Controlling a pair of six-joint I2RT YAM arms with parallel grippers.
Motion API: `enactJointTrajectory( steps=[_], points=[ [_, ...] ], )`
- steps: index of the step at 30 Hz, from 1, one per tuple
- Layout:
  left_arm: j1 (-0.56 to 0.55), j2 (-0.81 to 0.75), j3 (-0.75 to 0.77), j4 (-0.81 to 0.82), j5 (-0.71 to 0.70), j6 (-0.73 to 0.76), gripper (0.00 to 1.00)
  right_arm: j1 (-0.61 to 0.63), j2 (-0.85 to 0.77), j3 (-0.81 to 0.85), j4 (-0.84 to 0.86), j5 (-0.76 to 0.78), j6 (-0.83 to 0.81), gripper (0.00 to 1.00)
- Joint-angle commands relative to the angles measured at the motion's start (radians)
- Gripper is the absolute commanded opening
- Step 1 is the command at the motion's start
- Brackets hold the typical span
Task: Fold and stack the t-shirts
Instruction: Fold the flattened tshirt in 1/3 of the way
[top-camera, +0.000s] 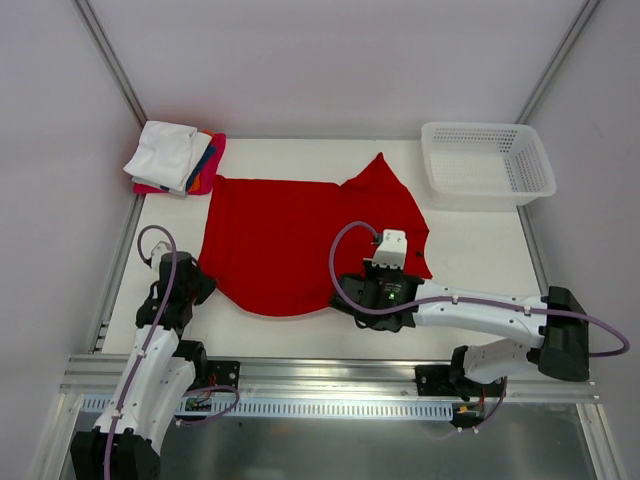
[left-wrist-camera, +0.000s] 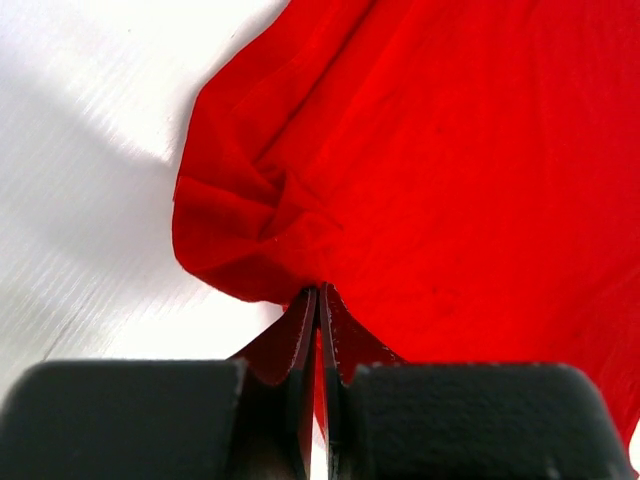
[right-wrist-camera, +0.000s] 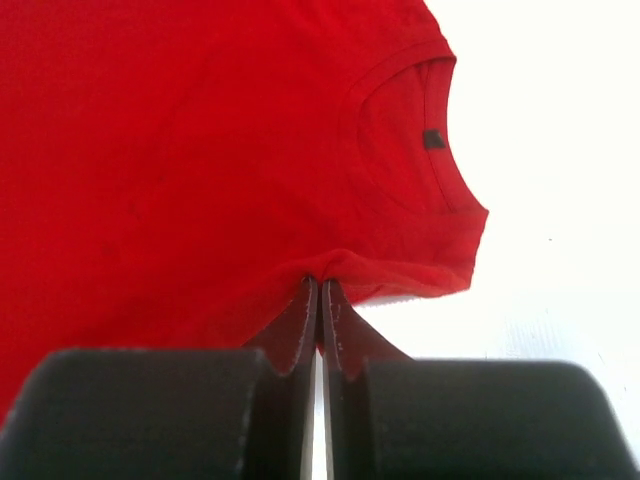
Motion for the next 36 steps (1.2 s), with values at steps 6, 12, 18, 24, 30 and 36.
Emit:
enactJointTrajectory(
  steps=[6, 12, 18, 24, 30, 36],
  points=[
    [0.006, 0.106, 0.017, 0.136, -0.023, 0.002, 0.0, -0.139, 0.119, 0.003, 0.258, -0.03, -0.263, 0.0],
    [0.006, 0.186, 0.037, 0.191, -0.035, -0.012, 0.0, -0.229, 0.189, 0.049, 0.37, -0.087, -0.388, 0.0],
    [0.006, 0.238, 0.038, 0.243, -0.036, -0.017, 0.0, -0.274, 0.255, 0.101, 0.416, -0.113, -0.456, 0.0],
    [0.006, 0.275, 0.061, 0.268, -0.076, -0.003, 0.0, -0.328, 0.283, 0.133, 0.437, -0.129, -0.499, 0.0],
    [0.006, 0.335, 0.099, 0.292, -0.122, 0.009, 0.0, -0.398, 0.283, 0.161, 0.448, -0.127, -0.556, 0.0],
    [0.006, 0.402, 0.118, 0.329, -0.127, 0.011, 0.0, -0.44, 0.277, 0.17, 0.447, -0.133, -0.577, 0.0]
  ],
)
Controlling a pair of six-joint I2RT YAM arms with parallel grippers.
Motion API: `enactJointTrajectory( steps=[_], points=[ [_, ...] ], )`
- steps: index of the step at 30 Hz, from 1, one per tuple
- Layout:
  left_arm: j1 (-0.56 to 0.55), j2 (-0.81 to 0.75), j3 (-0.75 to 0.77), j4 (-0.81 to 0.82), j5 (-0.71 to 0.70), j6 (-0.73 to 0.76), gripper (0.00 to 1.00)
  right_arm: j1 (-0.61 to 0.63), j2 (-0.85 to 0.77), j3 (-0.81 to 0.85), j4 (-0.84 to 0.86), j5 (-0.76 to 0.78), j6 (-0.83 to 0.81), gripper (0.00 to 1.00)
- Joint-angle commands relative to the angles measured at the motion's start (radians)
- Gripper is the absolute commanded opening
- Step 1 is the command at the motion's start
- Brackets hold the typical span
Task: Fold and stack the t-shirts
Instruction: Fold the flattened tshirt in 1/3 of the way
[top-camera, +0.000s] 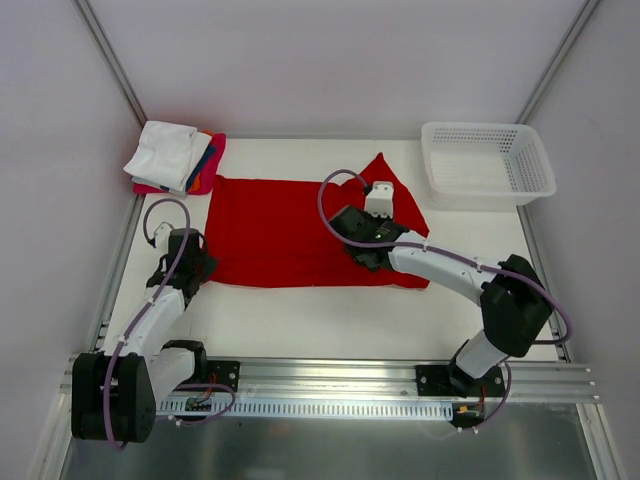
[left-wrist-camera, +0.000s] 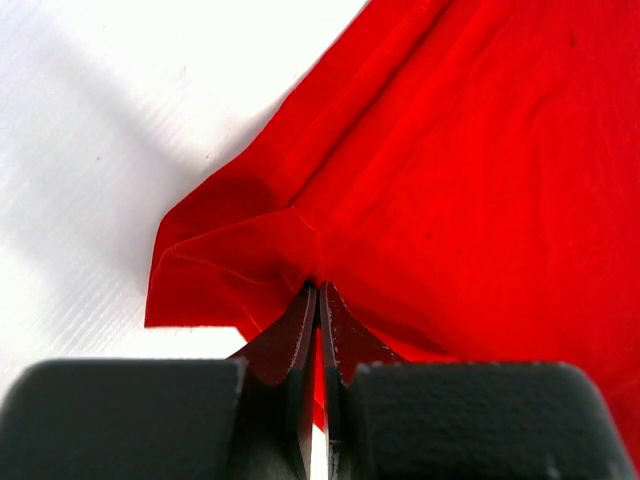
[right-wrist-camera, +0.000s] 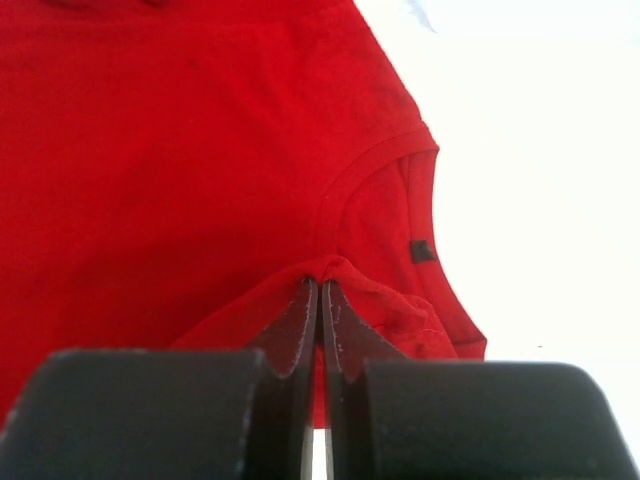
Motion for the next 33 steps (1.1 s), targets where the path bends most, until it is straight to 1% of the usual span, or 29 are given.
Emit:
enactJointTrajectory(
  steps=[1, 11, 16, 19, 21, 29, 33],
  points=[
    [0.006, 0.03, 0.033, 0.055, -0.035, 0.013, 0.0, -0.02, -0.004, 0.036, 0.01, 0.008, -0.036, 0.0],
    [0.011, 0.107, 0.065, 0.087, -0.099, 0.061, 0.0, -0.089, 0.013, 0.036, 0.013, 0.002, -0.068, 0.0],
    [0.025, 0.122, 0.077, 0.09, -0.109, 0.078, 0.0, -0.145, -0.002, 0.021, 0.025, -0.02, -0.086, 0.0],
    [0.069, 0.131, 0.08, 0.095, -0.095, 0.079, 0.0, -0.169, -0.016, 0.002, 0.048, -0.04, -0.101, 0.0],
    [0.078, 0.151, 0.088, 0.103, -0.08, 0.086, 0.0, -0.185, -0.014, -0.001, 0.06, -0.052, -0.106, 0.0],
    [0.078, 0.212, 0.125, 0.156, -0.046, 0.089, 0.0, -0.195, 0.03, 0.027, 0.076, -0.071, -0.118, 0.0],
    [0.08, 0.261, 0.168, 0.185, 0.011, 0.102, 0.0, -0.205, 0.053, 0.048, 0.077, -0.063, -0.129, 0.0]
  ],
)
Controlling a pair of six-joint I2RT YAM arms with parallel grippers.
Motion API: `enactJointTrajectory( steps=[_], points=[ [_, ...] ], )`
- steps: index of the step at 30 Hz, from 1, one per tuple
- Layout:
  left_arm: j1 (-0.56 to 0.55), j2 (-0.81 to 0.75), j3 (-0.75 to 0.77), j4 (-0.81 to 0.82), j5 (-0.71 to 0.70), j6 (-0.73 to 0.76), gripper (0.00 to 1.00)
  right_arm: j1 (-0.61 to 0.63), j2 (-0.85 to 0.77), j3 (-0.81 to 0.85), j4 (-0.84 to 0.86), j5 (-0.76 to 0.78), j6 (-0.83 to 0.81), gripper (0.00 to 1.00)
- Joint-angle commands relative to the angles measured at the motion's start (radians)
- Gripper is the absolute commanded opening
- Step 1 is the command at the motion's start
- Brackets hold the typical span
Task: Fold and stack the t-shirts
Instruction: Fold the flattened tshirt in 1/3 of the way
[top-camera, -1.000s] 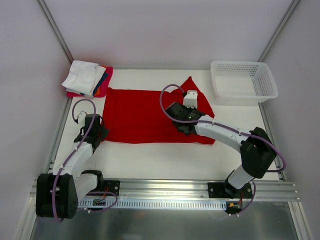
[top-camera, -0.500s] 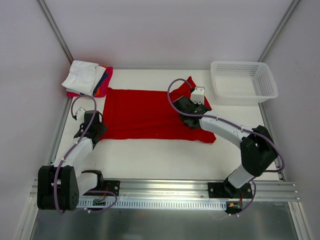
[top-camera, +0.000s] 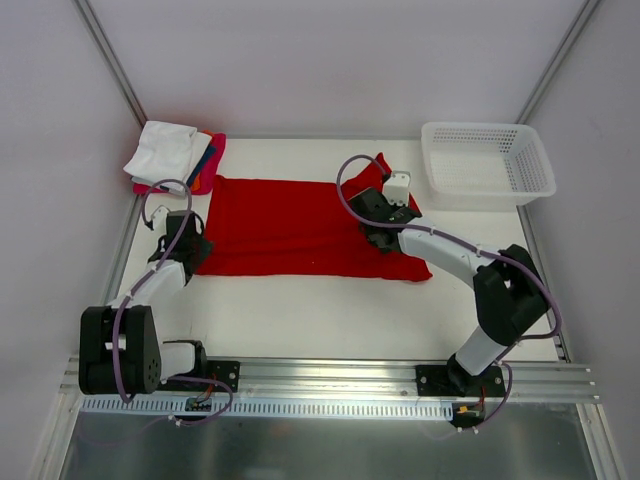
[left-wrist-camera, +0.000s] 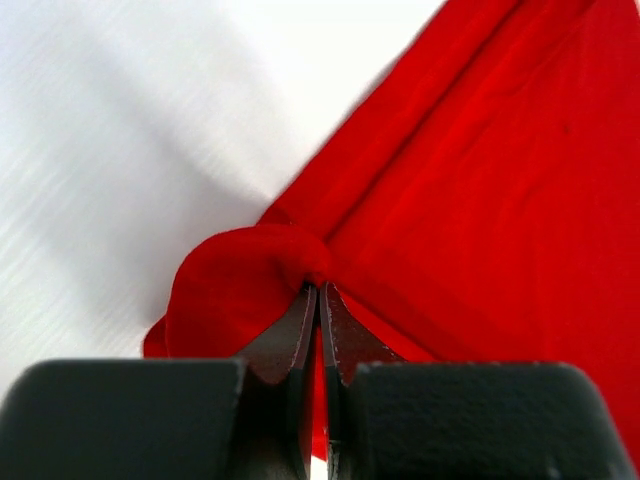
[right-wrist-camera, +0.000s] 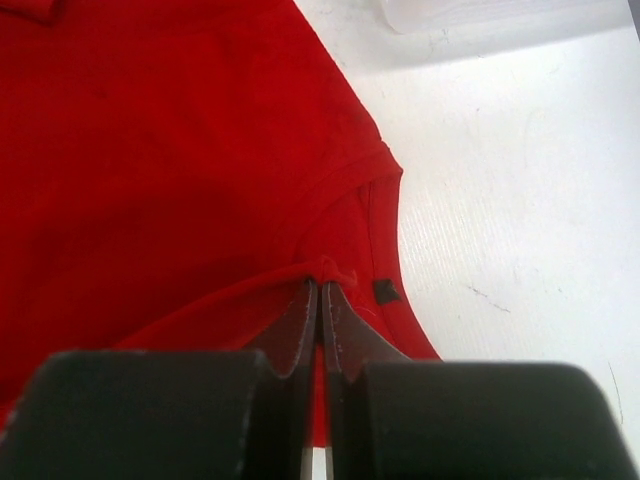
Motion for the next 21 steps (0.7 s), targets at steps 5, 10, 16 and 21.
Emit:
enactJointTrajectory(
  steps=[5, 10, 16, 21],
  points=[
    [0.013, 0.119, 0.122, 0.081, 0.108, 0.058, 0.0, -0.054, 0.02, 0.058, -0.011, 0.042, -0.022, 0.0],
    [0.014, 0.185, 0.155, 0.102, 0.13, 0.063, 0.0, -0.106, 0.021, 0.05, -0.011, 0.036, -0.02, 0.0],
    [0.014, 0.222, 0.173, 0.111, 0.133, 0.081, 0.0, -0.156, 0.036, 0.058, -0.006, 0.003, -0.026, 0.0],
    [0.014, 0.237, 0.182, 0.116, 0.13, 0.094, 0.0, -0.167, 0.073, 0.076, 0.008, -0.015, -0.039, 0.0]
  ],
)
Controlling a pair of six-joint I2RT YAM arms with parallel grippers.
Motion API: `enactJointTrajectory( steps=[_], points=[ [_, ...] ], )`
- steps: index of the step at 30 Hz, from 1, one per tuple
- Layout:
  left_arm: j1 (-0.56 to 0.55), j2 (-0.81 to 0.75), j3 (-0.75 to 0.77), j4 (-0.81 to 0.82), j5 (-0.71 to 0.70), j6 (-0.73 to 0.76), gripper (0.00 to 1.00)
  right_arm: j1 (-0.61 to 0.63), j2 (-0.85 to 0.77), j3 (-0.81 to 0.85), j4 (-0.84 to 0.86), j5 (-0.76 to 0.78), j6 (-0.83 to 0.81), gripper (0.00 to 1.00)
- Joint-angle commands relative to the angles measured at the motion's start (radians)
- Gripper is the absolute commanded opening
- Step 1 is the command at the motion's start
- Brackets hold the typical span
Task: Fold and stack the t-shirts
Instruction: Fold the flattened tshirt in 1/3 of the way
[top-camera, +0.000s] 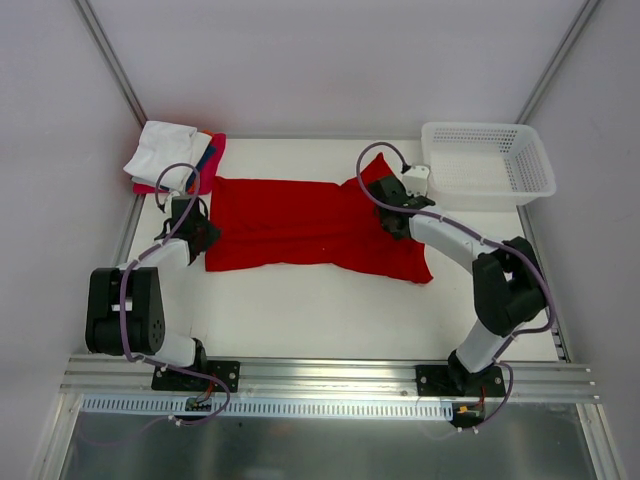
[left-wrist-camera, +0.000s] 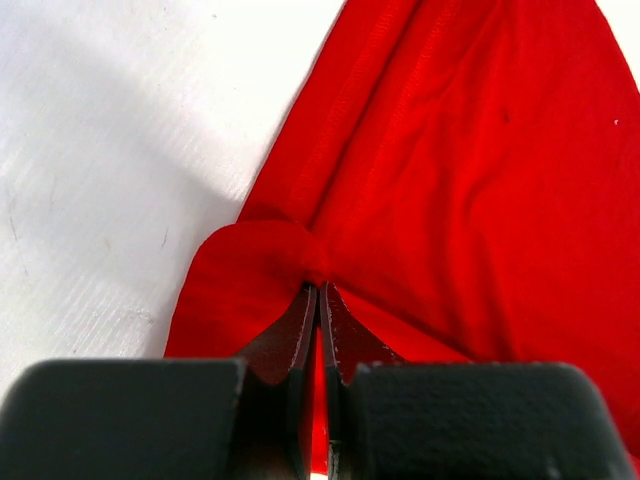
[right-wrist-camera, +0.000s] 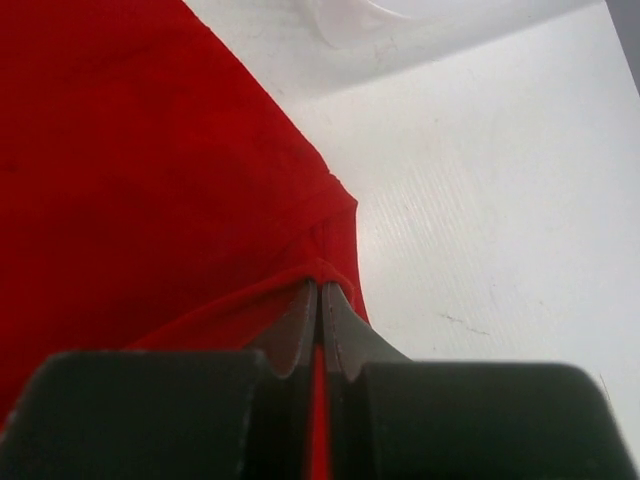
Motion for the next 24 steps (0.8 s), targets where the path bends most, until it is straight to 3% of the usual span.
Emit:
enactJointTrajectory(
  steps=[1, 10, 11, 12, 13, 14, 15, 17, 24],
  points=[
    [0.013, 0.009, 0.043, 0.029, -0.026, 0.042, 0.0, -0.017, 0.033, 0.048, 0.004, 0.016, -0.027, 0.0],
    [0.015, 0.069, 0.082, 0.033, -0.015, 0.058, 0.0, -0.017, 0.125, 0.109, 0.027, -0.021, -0.039, 0.0],
    [0.013, 0.081, 0.086, 0.031, -0.005, 0.059, 0.2, -0.017, 0.134, 0.117, 0.027, -0.021, -0.043, 0.0],
    [0.015, 0.086, 0.094, 0.031, -0.004, 0.058, 0.38, -0.019, 0.141, 0.132, 0.027, -0.03, -0.048, 0.08],
    [0.015, 0.094, 0.095, 0.031, -0.003, 0.056, 0.56, -0.022, 0.156, 0.138, 0.027, -0.035, -0.048, 0.26],
    [0.015, 0.097, 0.097, 0.031, -0.006, 0.055, 0.81, -0.025, 0.165, 0.146, 0.027, -0.038, -0.051, 0.76],
    [0.015, 0.098, 0.1, 0.031, -0.007, 0.053, 0.91, -0.023, 0.173, 0.161, 0.027, -0.036, -0.053, 0.95],
    [0.015, 0.104, 0.105, 0.031, -0.003, 0.061, 0.99, -0.026, 0.199, 0.175, 0.027, -0.035, -0.059, 0.99],
    [0.013, 0.057, 0.083, 0.048, 0.012, 0.078, 0.99, -0.03, 0.24, 0.235, 0.006, -0.033, -0.069, 0.99]
  ],
)
